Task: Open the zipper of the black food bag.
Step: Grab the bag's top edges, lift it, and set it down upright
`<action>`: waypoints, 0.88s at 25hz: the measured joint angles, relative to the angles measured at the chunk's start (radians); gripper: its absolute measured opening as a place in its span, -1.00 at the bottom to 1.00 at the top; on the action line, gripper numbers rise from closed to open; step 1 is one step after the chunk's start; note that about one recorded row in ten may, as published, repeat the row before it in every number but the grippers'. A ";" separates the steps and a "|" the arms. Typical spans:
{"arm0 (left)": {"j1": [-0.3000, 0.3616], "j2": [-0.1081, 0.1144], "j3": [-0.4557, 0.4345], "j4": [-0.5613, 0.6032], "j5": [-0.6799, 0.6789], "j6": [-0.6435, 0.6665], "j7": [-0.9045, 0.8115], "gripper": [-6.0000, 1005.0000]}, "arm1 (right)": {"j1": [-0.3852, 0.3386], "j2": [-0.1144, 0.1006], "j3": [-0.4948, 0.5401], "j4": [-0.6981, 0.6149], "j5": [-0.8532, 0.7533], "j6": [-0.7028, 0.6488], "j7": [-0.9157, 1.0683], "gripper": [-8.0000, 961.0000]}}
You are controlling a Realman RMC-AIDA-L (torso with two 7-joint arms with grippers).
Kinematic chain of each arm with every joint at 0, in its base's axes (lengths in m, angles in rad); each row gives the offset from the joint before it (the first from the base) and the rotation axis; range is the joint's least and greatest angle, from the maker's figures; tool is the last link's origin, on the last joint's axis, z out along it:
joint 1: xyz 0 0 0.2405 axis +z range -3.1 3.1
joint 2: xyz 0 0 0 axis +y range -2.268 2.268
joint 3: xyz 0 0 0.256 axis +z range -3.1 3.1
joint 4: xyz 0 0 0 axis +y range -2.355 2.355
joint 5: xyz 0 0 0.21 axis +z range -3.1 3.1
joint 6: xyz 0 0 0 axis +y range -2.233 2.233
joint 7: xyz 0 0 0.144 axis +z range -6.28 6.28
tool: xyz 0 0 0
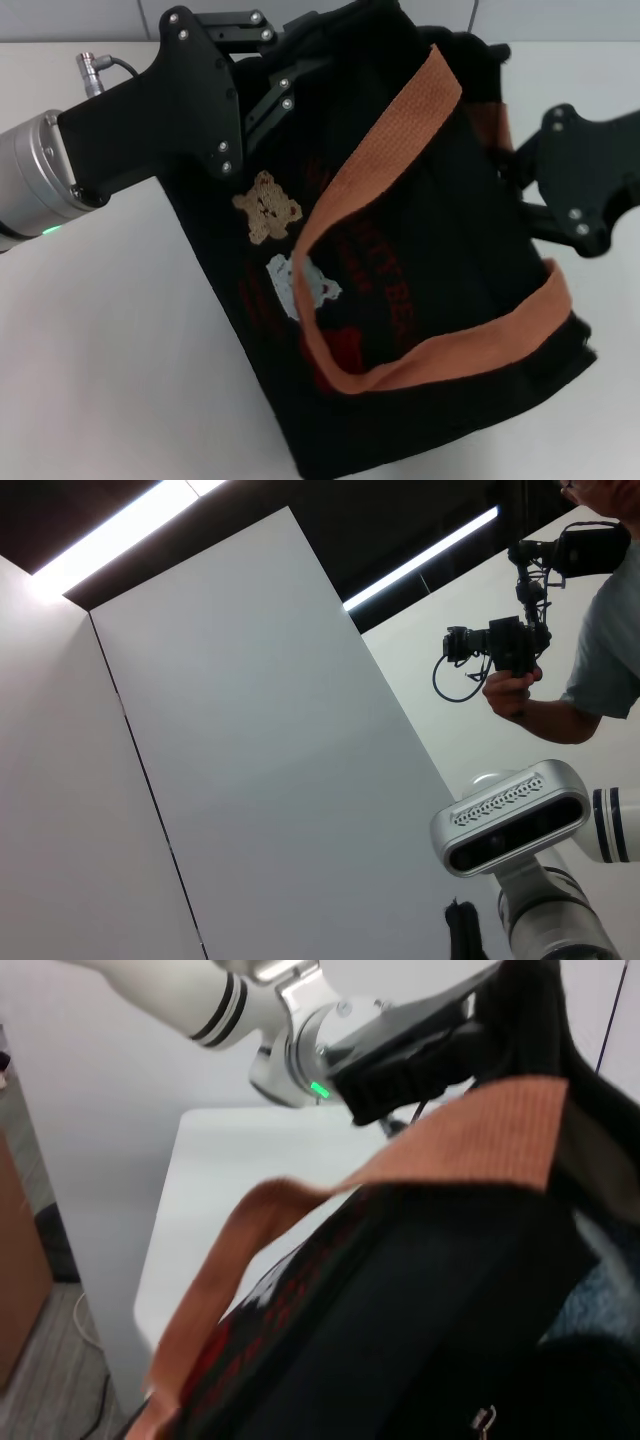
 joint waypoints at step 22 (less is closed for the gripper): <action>-0.016 0.000 0.003 -0.007 -0.015 -0.011 0.000 -0.71 | -0.003 -0.012 0.228 0.090 -0.192 -0.252 -0.008 -0.79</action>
